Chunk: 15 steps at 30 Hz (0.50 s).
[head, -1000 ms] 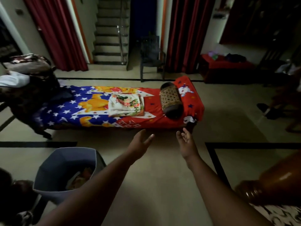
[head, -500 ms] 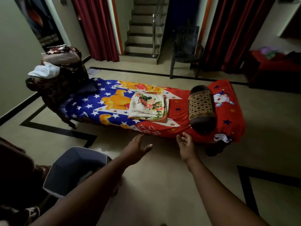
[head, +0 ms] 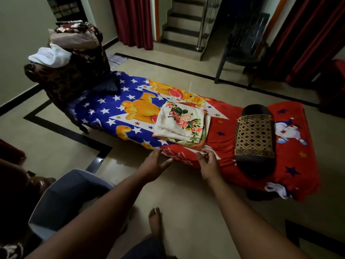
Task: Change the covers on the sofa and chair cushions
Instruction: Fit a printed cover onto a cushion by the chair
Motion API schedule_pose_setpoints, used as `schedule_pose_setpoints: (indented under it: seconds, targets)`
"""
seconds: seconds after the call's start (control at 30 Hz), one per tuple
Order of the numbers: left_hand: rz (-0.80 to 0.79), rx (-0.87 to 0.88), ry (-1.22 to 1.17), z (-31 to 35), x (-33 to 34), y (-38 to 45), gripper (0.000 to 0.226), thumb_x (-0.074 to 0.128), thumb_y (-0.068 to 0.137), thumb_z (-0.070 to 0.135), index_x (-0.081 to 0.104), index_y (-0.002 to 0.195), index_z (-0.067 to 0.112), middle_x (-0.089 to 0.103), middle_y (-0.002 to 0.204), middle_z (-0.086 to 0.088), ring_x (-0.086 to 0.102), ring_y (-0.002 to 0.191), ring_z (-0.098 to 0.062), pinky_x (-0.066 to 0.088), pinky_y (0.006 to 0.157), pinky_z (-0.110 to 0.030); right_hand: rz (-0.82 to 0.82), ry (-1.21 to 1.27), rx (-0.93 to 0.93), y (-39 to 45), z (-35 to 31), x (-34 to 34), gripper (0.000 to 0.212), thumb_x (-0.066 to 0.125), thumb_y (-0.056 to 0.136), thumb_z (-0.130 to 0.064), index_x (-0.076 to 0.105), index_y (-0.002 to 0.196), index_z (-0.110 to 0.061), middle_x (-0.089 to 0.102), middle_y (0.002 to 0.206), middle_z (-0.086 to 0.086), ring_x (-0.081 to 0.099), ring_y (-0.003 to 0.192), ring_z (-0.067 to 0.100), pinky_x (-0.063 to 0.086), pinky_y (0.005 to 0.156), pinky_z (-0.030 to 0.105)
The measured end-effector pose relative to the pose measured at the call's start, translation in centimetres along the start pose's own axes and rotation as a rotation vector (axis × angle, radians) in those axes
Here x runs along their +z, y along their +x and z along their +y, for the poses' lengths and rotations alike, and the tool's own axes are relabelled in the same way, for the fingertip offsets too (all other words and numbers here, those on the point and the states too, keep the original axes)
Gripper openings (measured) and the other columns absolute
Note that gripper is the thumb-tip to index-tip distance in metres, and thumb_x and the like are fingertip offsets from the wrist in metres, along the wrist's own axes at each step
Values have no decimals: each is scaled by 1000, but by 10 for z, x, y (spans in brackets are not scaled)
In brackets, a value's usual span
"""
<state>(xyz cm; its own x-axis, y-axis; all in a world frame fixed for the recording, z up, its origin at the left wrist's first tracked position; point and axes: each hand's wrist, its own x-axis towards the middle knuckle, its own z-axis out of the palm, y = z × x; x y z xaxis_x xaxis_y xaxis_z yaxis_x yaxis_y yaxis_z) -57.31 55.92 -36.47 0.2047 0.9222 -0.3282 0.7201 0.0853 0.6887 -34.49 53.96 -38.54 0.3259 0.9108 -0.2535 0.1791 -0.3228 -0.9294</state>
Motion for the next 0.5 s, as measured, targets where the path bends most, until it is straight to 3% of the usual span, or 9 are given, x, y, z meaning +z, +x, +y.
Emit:
schedule_pose_setpoints:
  seconds: [0.07,0.17,0.23,0.37,0.5]
  targets:
    - [-6,-31,-46,-1,-13,37,77,61,93,58,33,156,22,38,157,-8,43,140,-23,44,111,-43,16,-43,11,33,-8,10,30,65,98,-27,57,123,-11,60,116,7,57,106,20,45,82,24]
    - [-21,-78,-93,-1,-37,96,75,62,95,52,34,154,16,41,156,-11,45,139,-25,42,108,-38,15,-81,48,85,-23,25,19,66,97,-26,57,111,-17,60,103,1,56,98,17,45,75,22]
    - [-48,-91,-97,-2,-52,128,72,62,96,51,37,154,15,44,154,-10,46,138,-25,42,107,-37,7,-116,78,115,-28,31,24,67,96,-27,58,115,-14,59,98,-3,58,97,19,47,81,29]
    - [-83,-129,-102,-10,-73,199,68,61,88,67,49,142,26,58,139,-4,59,122,-20,53,101,-41,-3,-148,160,180,-31,40,32,68,96,-26,58,121,-10,59,97,-5,57,94,15,46,86,31]
    - [-130,-169,-88,-8,-66,266,69,62,91,62,46,146,24,50,147,-5,53,130,-22,49,106,-43,10,-186,223,254,-13,44,26,70,93,-39,62,112,-23,69,102,-3,65,98,18,54,92,41]
